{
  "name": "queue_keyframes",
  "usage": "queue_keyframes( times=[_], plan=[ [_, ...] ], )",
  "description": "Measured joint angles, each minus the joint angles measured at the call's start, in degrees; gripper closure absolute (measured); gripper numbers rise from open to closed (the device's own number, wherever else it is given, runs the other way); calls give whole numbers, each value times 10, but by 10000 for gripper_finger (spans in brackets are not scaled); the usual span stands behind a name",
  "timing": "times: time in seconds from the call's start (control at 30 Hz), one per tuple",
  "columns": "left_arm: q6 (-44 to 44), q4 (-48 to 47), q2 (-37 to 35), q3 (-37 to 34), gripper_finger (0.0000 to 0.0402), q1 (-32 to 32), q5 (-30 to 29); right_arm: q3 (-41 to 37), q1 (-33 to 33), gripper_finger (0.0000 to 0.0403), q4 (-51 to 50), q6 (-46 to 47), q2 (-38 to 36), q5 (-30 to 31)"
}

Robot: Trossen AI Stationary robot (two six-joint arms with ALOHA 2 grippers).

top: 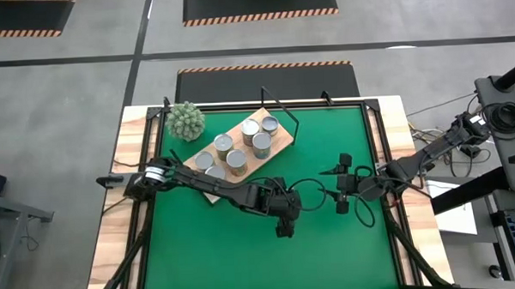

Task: Pick and place cans onto a shelf
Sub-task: Put the canned sauce on the shelf

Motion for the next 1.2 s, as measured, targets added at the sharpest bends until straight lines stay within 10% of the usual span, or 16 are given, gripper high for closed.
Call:
queue_keyframes(
  times=[0.27,1.2],
  plan=[
    [-4,39,3,-33,10,6,6,0,0,177,3,0,0,-4],
    [-24,46,38,-22,76,14,-3,-9,0,177,8,0,4,-4]
  ],
)
